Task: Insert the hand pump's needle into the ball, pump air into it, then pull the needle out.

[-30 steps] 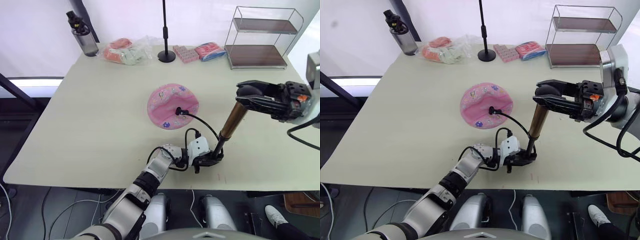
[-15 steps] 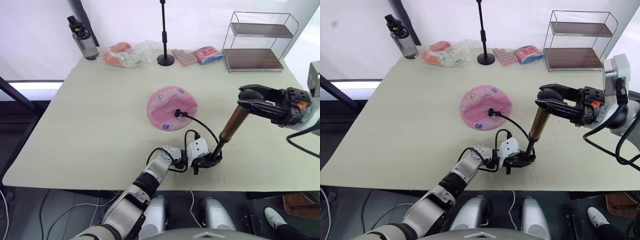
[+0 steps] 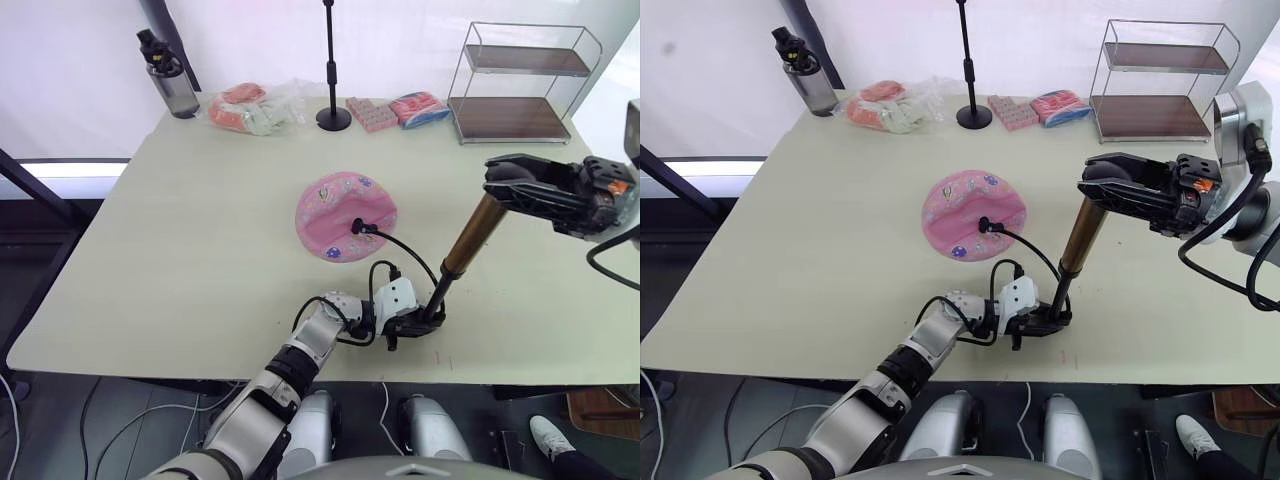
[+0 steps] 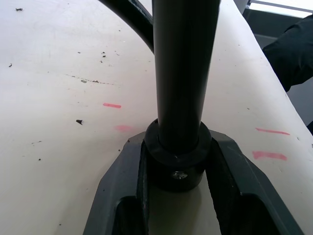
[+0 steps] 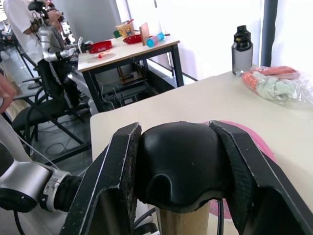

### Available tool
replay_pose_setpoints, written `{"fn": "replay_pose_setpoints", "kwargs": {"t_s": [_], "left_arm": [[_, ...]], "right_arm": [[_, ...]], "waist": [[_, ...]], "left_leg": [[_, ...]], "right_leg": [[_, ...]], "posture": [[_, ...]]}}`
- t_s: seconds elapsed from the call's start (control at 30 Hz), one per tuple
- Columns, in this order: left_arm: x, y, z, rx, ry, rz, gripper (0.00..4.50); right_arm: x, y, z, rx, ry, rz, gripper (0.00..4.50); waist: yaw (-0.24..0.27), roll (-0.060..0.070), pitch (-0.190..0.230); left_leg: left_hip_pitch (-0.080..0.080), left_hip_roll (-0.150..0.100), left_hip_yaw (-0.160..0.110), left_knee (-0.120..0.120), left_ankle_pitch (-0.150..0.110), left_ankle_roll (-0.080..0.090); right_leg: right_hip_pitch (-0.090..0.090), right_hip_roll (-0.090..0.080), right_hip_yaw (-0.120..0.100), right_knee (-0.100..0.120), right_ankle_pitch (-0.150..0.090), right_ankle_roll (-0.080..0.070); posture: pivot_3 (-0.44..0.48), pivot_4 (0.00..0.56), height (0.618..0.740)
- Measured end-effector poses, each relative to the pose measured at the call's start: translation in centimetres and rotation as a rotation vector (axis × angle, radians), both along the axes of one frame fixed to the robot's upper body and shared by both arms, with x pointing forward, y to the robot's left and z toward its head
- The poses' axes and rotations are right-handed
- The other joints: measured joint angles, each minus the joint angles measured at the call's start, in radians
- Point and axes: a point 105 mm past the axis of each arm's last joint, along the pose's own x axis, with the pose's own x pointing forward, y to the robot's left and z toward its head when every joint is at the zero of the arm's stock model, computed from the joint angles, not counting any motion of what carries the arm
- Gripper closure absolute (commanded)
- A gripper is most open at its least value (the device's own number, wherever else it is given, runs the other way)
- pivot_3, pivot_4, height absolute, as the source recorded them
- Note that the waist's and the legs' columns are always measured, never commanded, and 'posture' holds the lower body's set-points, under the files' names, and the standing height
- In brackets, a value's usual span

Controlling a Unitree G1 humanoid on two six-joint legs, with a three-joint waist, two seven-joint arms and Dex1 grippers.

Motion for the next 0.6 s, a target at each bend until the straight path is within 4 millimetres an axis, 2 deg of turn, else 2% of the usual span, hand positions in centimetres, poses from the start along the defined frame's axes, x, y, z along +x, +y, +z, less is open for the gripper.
{"fn": "replay_pose_setpoints", "kwargs": {"t_s": [0.27,0.43,0.6], "left_arm": [[-0.1,0.1,-0.6,0.012,-0.015,0.003,3.38],[0.0,0.1,-0.9,0.015,-0.048,0.004,3.38],[0.0,0.0,-1.0,0.008,-0.073,-0.006,3.38]], "right_arm": [[-1.4,0.5,-1.4,-0.019,-0.052,0.017,2.79],[-1.5,0.7,-3.6,-0.049,-0.013,-0.005,2.79],[-1.6,1.2,-6.3,-0.09,0.028,-0.012,2.79]], "waist": [[-0.002,-0.001,-0.017],[-0.003,-0.005,-0.033],[-0.001,-0.005,-0.033]], "left_leg": [[0.002,0.0,-0.003,-0.001,0.0,0.0],[0.002,0.001,-0.005,-0.002,0.0,0.0],[0.002,0.001,-0.005,-0.002,0.0,-0.001]], "right_leg": [[0.003,-0.001,0.0,-0.001,-0.002,-0.004],[0.003,-0.002,0.0,-0.002,-0.004,-0.006],[0.003,-0.003,0.0,-0.002,-0.004,-0.006]], "posture": [[0.0,0.15,0.736],[0.0,0.15,0.736],[0.0,0.15,0.736]]}}
